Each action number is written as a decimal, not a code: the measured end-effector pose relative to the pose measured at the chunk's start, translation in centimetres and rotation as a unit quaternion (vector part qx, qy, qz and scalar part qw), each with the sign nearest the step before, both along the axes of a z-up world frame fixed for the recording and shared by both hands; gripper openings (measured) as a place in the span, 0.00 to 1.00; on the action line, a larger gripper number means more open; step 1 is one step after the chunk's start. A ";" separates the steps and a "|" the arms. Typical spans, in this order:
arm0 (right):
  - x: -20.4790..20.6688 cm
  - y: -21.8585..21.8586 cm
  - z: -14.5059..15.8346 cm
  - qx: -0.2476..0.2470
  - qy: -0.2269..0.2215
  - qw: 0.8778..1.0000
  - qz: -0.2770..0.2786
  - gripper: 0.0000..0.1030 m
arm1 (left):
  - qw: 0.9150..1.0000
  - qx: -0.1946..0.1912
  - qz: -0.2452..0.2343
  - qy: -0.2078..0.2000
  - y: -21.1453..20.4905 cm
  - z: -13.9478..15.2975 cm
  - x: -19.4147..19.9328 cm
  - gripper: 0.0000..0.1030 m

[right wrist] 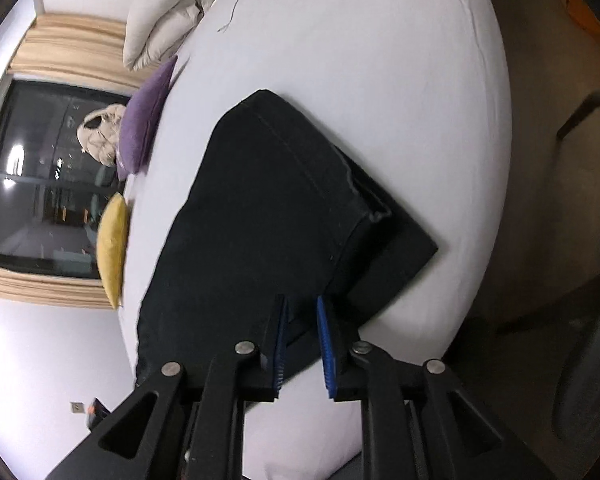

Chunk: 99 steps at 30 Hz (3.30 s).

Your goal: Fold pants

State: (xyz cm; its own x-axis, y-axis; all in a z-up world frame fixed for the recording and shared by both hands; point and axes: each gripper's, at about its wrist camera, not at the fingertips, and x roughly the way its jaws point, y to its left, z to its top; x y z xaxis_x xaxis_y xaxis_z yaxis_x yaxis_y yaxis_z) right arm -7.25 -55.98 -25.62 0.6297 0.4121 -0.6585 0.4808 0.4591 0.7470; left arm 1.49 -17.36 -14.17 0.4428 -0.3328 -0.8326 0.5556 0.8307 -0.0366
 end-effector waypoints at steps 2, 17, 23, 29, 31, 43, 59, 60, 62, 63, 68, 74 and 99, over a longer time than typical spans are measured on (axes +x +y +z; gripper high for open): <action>-0.3 0.1 -0.6 0.020 -0.004 1.000 -0.004 0.26 | 1.000 -0.003 0.001 0.004 0.1 -0.2 0.0 0.28; 0.4 1.0 -0.9 0.051 0.015 0.998 -0.019 0.30 | 0.999 -0.021 0.012 0.020 1.3 -0.4 -0.1 0.28; 1.0 1.3 -0.1 0.024 -0.022 0.999 -0.005 0.05 | 0.999 -0.024 0.011 0.024 1.5 -0.5 -0.2 0.28; -1.9 1.9 2.0 0.000 -0.038 0.999 -0.014 0.03 | 0.999 0.005 -0.002 0.039 2.2 -0.5 -0.8 0.28; -2.1 1.7 0.7 -0.007 -0.022 1.000 -0.014 0.03 | 0.999 0.014 -0.006 0.041 2.7 -0.8 -1.3 0.28; -4.2 -1.8 2.1 -0.081 0.032 0.991 -0.101 0.21 | 0.998 0.024 -0.007 0.058 5.0 -0.2 -3.8 0.28; 10.0 13.0 4.0 -0.164 0.030 0.973 0.157 0.13 | 0.998 -0.034 0.061 -0.003 13.3 6.2 -5.3 0.28; 10.9 14.4 5.6 -0.171 0.001 0.969 0.179 0.18 | 0.997 -0.034 0.076 -0.010 14.2 6.3 -4.4 0.28; 13.6 17.8 7.8 -0.150 -0.058 0.960 0.229 0.25 | 0.992 -0.033 0.119 -0.014 16.5 5.9 -1.9 0.28; 15.5 20.3 8.8 -0.147 -0.087 0.950 0.262 0.29 | 0.991 -0.036 0.126 -0.007 17.2 5.2 -0.9 0.28; 25.2 30.6 6.3 -0.094 -0.111 0.920 0.364 0.44 | 0.989 -0.027 0.146 0.009 20.2 0.0 -0.7 0.28; 30.4 27.6 0.5 -0.090 -0.084 0.950 0.288 0.00 | 0.986 -0.066 0.155 0.000 24.1 -0.3 -3.9 0.28; -2.1 0.4 1.6 -0.135 -0.038 0.987 -0.083 0.68 | 0.983 -0.059 0.173 -0.031 18.2 5.6 -6.9 0.29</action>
